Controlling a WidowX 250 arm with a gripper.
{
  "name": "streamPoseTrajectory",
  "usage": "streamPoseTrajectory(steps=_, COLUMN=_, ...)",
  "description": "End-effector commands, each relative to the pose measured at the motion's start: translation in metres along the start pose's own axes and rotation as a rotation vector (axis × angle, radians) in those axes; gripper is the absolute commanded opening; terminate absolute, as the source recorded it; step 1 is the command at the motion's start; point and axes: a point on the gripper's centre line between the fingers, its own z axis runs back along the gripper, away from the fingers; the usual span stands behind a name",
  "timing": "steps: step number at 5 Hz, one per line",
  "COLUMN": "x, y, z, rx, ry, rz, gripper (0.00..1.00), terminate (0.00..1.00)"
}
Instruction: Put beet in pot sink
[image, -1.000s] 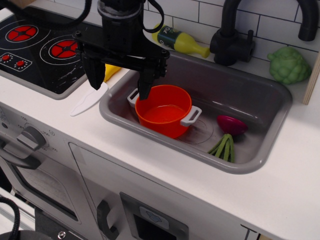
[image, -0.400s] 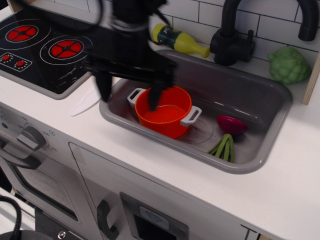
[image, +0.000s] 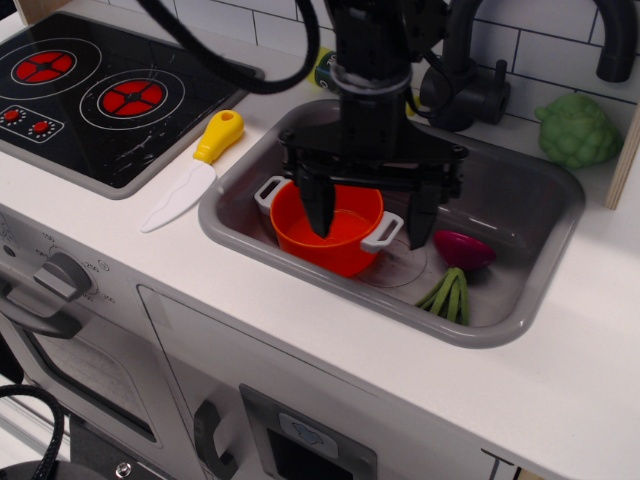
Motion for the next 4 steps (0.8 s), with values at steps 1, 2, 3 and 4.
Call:
streamPoseTrajectory(steps=1, x=0.010, y=-0.032, z=-0.018, rx=-0.047, ry=-0.089, rz=0.012, gripper=1.00, terminate=0.00)
streamPoseTrajectory(steps=2, x=0.011, y=-0.043, z=-0.030, rx=-0.066, ry=-0.110, rz=0.044, gripper=1.00, terminate=0.00)
streamPoseTrajectory(steps=3, x=0.018, y=-0.047, z=-0.040, rx=-0.056, ry=-0.137, rz=0.052, gripper=1.00, terminate=0.00)
streamPoseTrajectory(steps=4, x=0.021, y=-0.049, z=-0.056, rx=-0.042, ry=-0.151, rz=0.075, gripper=1.00, terminate=0.00)
